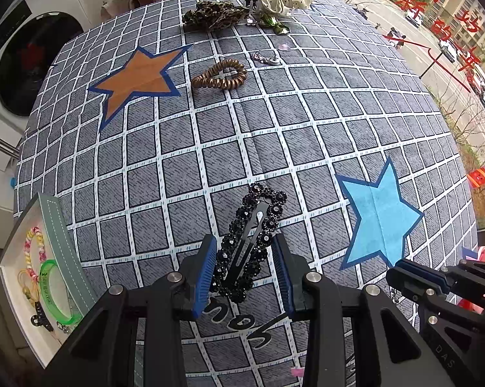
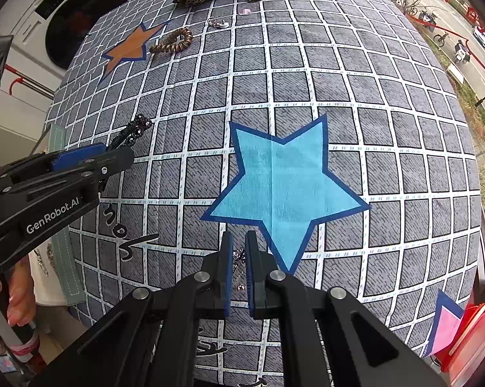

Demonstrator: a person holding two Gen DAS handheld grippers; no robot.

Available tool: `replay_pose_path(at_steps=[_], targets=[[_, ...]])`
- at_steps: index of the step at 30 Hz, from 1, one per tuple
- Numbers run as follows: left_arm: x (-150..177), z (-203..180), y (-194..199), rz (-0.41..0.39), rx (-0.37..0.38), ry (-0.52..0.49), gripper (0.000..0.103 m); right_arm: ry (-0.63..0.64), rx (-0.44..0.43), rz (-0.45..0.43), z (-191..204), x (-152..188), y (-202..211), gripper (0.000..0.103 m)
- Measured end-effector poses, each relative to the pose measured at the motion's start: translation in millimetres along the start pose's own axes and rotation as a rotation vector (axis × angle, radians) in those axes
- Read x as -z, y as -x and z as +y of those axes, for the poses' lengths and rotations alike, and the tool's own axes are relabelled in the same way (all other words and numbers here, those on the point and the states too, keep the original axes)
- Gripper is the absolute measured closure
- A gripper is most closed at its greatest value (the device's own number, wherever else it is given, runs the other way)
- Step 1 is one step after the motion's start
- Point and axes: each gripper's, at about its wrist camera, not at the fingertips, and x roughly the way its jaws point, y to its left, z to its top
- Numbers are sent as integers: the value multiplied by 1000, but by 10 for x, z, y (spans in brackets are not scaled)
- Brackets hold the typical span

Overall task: Organize jewelry
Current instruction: 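Carry the black clip and silver charm over the white tray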

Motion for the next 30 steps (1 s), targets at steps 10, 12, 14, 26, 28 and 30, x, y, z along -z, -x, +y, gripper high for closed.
replay_pose_path(at_steps=[10,12,14,26,28,30], targets=[[330,145,278,-2,4,40,60,-60,10,17,-197,330,347,95],[388,174,328,-4,8,48,60,-67,11,20,-191,352,377,95],[436,203,372,-8,9,51,60,-75,12,24,-121,332,368,95],[784,545,649,-42,-2,117,60,-24,9,30,234,322,462,95],[848,633,686,-46,-9,136,60,-3,5,31,348,296,461,95],[914,724,725,-51,-17,154,60,19,-2,31,463,273,457,95]])
